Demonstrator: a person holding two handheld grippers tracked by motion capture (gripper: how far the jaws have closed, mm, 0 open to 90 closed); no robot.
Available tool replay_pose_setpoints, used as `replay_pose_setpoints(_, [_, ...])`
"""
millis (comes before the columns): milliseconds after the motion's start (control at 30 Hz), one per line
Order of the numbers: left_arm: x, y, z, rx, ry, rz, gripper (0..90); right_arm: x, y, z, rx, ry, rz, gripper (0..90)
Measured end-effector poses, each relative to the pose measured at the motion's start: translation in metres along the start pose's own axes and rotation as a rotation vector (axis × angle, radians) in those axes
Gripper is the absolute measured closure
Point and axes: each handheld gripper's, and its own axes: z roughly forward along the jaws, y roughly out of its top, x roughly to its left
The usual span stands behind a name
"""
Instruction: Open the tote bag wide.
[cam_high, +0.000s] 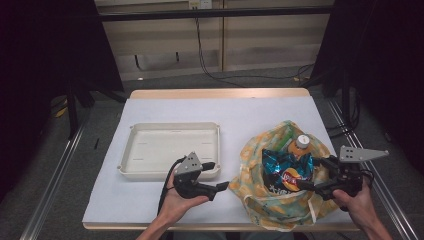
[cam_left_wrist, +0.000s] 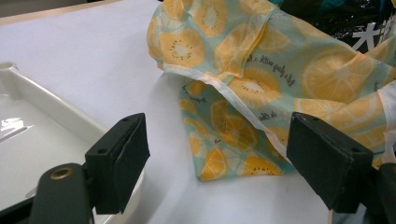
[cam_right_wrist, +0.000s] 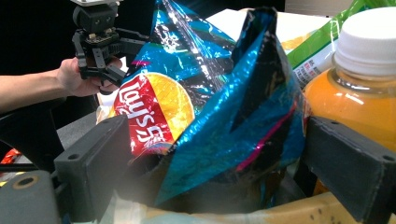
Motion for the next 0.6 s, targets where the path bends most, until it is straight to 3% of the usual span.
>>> replay_pose_setpoints(133, [-0.001,0.002,0.001,-0.006,0.002,-0.001,20.7,0.000,-0.002,0.000,0.010,-0.003,0.006,13.1])
replay_pose_setpoints(200, [-0.002,0.005,0.001,-0.013,-0.018,0.000,24.1,-0.001,-0.002,-0.001,0.003,-0.005,0.005,14.2])
replay_pose_setpoints(233, [-0.006,0.015,0.002,-0.034,-0.038,0.025,25.9,-0.001,-0.002,-0.004,-0.004,-0.009,-0.005,15.9])
replay_pose_setpoints(300, [-0.007,0.021,0.003,-0.053,-0.056,0.018,26.1,0.000,-0.002,-0.006,-0.013,-0.017,-0.009,16.4])
replay_pose_setpoints(367, [-0.017,0.040,0.009,-0.097,-0.098,0.036,26.6,0.000,0.001,-0.013,-0.043,-0.021,-0.012,18.0])
replay_pose_setpoints(467, [-0.023,0.051,0.018,-0.113,-0.124,0.062,25.8,0.000,0.003,-0.018,-0.059,-0.031,-0.013,19.1])
replay_pose_setpoints(600, [-0.033,0.069,0.040,-0.112,-0.174,0.104,25.5,0.000,0.004,-0.028,-0.089,-0.055,-0.024,29.3])
